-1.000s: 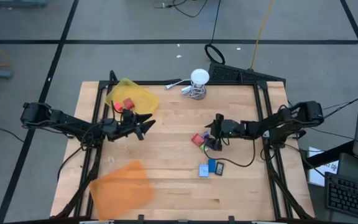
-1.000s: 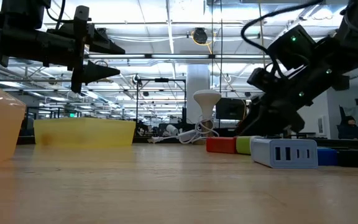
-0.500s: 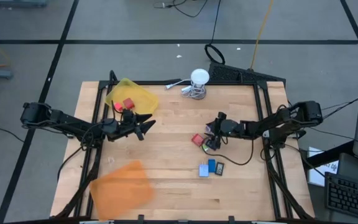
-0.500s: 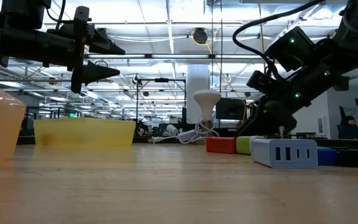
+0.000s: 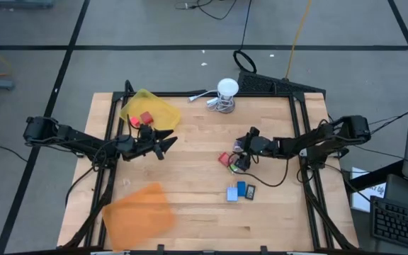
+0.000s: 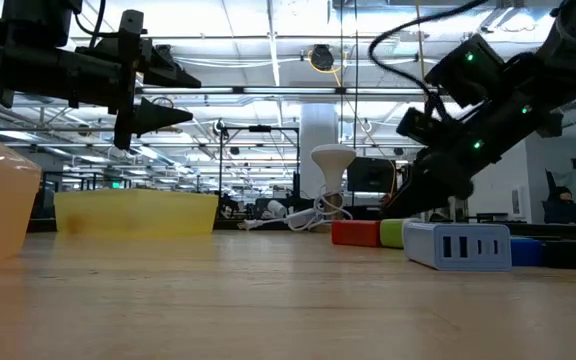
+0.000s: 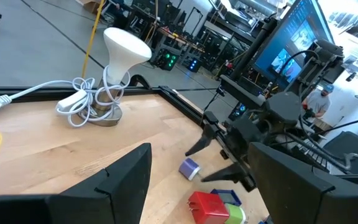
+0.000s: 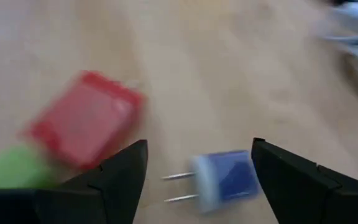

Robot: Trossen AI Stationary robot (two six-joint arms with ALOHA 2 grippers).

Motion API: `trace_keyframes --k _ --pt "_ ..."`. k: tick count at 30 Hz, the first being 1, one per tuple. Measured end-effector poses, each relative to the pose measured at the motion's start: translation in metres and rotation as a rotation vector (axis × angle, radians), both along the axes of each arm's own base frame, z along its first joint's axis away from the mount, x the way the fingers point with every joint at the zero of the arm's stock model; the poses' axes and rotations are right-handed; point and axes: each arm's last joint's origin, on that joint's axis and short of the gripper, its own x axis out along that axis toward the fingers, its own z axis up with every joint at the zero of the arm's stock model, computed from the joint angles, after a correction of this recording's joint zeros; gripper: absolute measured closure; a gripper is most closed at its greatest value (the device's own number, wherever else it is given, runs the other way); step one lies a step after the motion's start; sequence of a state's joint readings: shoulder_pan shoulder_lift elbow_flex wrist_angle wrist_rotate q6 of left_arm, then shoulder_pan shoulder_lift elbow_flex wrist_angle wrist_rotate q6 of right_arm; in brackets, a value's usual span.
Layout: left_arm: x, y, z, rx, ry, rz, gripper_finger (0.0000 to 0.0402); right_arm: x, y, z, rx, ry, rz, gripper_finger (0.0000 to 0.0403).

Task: Pick & Place Office items
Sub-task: Put the violet charger adapter into the yellow bin

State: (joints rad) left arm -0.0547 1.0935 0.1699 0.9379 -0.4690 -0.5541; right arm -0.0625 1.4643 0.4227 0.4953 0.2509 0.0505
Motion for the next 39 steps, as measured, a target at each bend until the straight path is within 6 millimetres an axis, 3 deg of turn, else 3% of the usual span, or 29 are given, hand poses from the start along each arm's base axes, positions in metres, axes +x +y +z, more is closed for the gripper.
trace_keyframes --k 10,19,25,39 --pt "0.0 0.0 -0.001 -0.004 0.005 -0.003 0.0131 -0.006 0.011 0.02 0.281 -0.042 0.181 0.0124" --pt "0.0 0.0 -0.001 -0.004 0.004 -0.006 0.0131 -0.022 -0.002 0.011 0.313 0.12 0.017 0.0133" --pt "0.0 0.0 -0.001 -0.001 0.005 -0.007 0.0131 -0.024 -0.012 0.011 0.21 0.11 -0.146 0.0133" --pt "0.0 0.0 0.0 -0.002 0.004 -0.007 0.0131 -0.021 -0.012 0.006 0.279 0.096 -0.187 0.0133"
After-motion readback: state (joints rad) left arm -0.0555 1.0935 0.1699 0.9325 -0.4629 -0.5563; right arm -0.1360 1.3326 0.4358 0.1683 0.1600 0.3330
